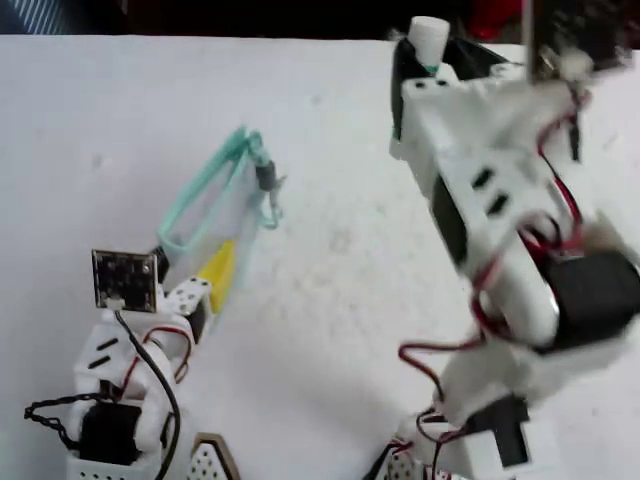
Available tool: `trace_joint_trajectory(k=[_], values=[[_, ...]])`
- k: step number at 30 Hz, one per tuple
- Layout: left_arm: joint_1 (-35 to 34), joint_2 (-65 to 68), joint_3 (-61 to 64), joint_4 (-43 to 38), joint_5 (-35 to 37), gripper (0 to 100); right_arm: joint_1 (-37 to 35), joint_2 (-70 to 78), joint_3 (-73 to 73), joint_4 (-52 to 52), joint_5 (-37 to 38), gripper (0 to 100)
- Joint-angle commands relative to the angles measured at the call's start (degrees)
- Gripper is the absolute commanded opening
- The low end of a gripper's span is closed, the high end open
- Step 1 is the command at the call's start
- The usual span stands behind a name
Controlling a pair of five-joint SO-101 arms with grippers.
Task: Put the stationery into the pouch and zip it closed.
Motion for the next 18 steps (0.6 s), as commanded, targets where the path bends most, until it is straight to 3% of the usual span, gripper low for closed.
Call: trace_joint_trajectory(k=[1, 12, 18], values=[[0.7, 0.0, -1.4, -0.9, 0.5, 26, 0.1, -5.7, -0.3, 1.2, 0.7, 1.7], [0.7, 0.0, -1.8, 0.6, 0.5, 29, -0.7, -21.7, 22.5, -0.2, 0.4, 1.7], [0.7, 0.0, -1.8, 0.6, 0.4, 29, -13.1, -24.0, 28.0, 0.5, 0.6, 1.7]])
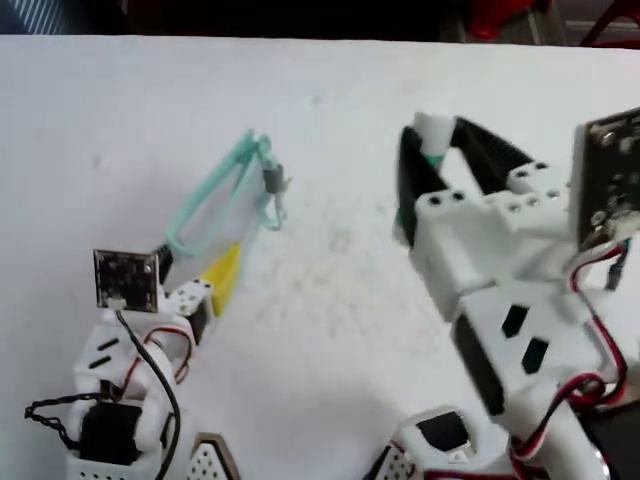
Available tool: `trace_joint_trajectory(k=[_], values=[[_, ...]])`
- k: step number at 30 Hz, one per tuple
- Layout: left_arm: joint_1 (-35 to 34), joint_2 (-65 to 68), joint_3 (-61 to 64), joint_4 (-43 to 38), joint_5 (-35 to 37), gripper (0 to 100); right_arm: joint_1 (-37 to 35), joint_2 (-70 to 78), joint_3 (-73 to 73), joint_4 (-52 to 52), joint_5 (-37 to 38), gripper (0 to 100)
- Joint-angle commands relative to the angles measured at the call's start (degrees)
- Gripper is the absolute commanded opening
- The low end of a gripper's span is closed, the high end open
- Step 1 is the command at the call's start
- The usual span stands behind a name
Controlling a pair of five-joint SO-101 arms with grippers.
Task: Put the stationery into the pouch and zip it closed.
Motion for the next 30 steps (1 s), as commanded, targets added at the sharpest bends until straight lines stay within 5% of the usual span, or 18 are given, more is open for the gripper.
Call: trace_joint_trajectory(k=[1, 9, 18, 30], values=[[0.5, 0.0, -1.8, 0.1, 0.4, 29, -6.0, -0.3, 3.2, 0.5, 0.5, 1.7], [4.0, 0.0, -1.8, 1.1, 0.3, 29, -8.3, -0.5, 13.8, -14.6, 0.6, 1.7], [4.9, 0.0, -1.8, 1.2, 0.3, 29, -20.7, 0.2, 18.2, -26.1, 0.5, 1.7], [4.7, 0.0, -1.6, 1.1, 0.2, 29, -21.1, 0.1, 42.7, -48.4, 0.1, 1.7]])
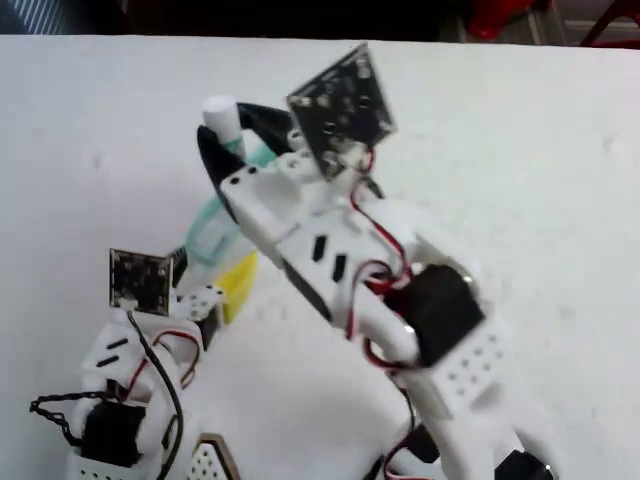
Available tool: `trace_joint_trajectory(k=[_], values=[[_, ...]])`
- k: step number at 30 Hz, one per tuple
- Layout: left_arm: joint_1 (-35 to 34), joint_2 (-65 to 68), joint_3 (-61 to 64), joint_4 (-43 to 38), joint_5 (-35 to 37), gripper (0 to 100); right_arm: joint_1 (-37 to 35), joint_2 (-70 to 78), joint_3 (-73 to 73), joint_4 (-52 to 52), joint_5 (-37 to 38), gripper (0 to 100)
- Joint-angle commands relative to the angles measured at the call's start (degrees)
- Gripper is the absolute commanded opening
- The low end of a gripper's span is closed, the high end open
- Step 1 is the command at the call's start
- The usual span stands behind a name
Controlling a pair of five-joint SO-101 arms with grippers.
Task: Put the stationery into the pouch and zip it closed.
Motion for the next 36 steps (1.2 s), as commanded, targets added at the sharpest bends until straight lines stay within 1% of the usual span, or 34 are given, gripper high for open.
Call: trace_joint_trajectory(k=[1, 6, 11, 15, 20, 21, 25, 26, 28, 32, 36], values=[[0.5, 0.0, -1.6, -0.2, 0.2, 29, -0.5, -0.5, 3.6, -5.7, 0.1, 1.7], [0.5, 0.0, -1.6, -0.2, 0.2, 29, -0.6, -0.5, 8.4, -9.4, 0.0, 1.7], [0.5, 0.0, -1.6, -0.2, 0.2, 29, -0.6, -0.5, 11.1, -10.4, -0.9, 1.7], [0.5, 0.0, -1.7, -0.2, 0.2, 29, -0.6, -1.7, 11.4, -8.5, -4.0, 1.7], [0.5, 0.0, -1.7, -0.2, 0.2, 29, -3.6, -7.9, 11.4, -3.9, -3.7, 1.8], [0.5, 0.0, -1.7, -0.2, 0.3, 29, -4.4, -8.8, 11.4, -2.9, -2.6, 1.8], [0.5, 0.0, -1.7, -0.2, 0.3, 29, -7.2, -9.6, 11.4, 2.8, 6.3, 1.8], [0.5, 0.0, -1.7, -0.2, 0.3, 29, -7.3, -9.5, 11.4, 4.2, 7.2, 1.8], [0.5, 0.0, -1.7, -0.2, 0.3, 29, -7.2, -9.5, 11.4, 5.7, 7.4, 1.8], [0.5, 0.0, -1.7, -0.2, 0.3, 29, -7.2, -9.9, 11.4, 5.1, 7.4, 1.8], [0.5, 0.0, -1.7, 0.0, 0.4, 29, -7.1, -9.9, 14.4, 0.1, 7.7, 1.8]])
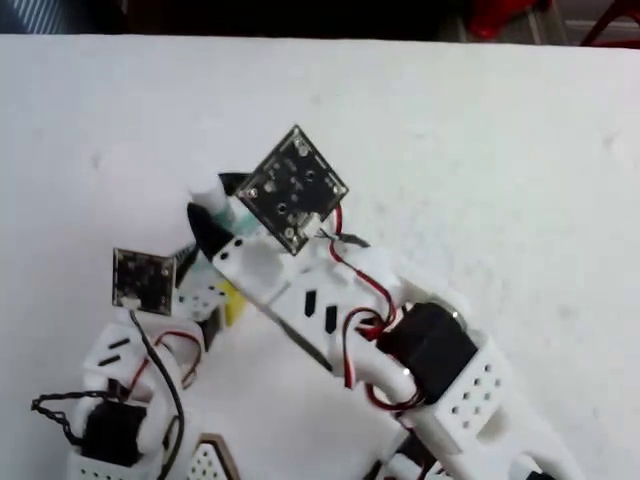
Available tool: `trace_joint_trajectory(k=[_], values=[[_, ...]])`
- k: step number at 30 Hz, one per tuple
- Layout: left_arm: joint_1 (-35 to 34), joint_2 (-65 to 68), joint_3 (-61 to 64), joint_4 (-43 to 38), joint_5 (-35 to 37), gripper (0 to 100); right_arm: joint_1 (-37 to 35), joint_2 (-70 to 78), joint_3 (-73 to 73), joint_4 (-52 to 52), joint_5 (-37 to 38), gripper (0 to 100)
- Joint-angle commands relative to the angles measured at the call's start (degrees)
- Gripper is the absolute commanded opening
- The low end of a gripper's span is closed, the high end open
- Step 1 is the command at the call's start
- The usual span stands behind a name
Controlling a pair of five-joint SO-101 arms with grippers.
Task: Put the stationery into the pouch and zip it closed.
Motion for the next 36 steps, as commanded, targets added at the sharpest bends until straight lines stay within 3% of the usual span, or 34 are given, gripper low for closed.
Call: trace_joint_trajectory(k=[1, 10, 17, 23, 30, 36], values=[[0.2, -0.3, -1.7, 0.0, 0.4, 29, -0.4, -0.9, 3.3, -5.1, 0.9, 1.7], [0.2, -0.3, -1.8, -0.2, 0.4, 29, 4.2, -0.4, 16.6, -26.9, 0.7, 1.7], [0.2, -0.3, -1.8, -0.7, 0.6, 29, 4.2, -0.5, 19.0, -23.3, 0.6, 1.7], [0.2, -0.3, -1.6, -0.8, 0.6, 29, 3.7, -2.2, 19.2, -13.6, 0.5, 1.7], [0.2, -0.3, -1.5, -0.9, 0.6, 29, 3.7, -6.2, 19.3, -12.6, 0.7, 2.0], [0.2, -0.3, -1.5, -0.7, 0.6, 29, 3.7, -5.5, 19.3, -12.6, 0.5, 20.7]])
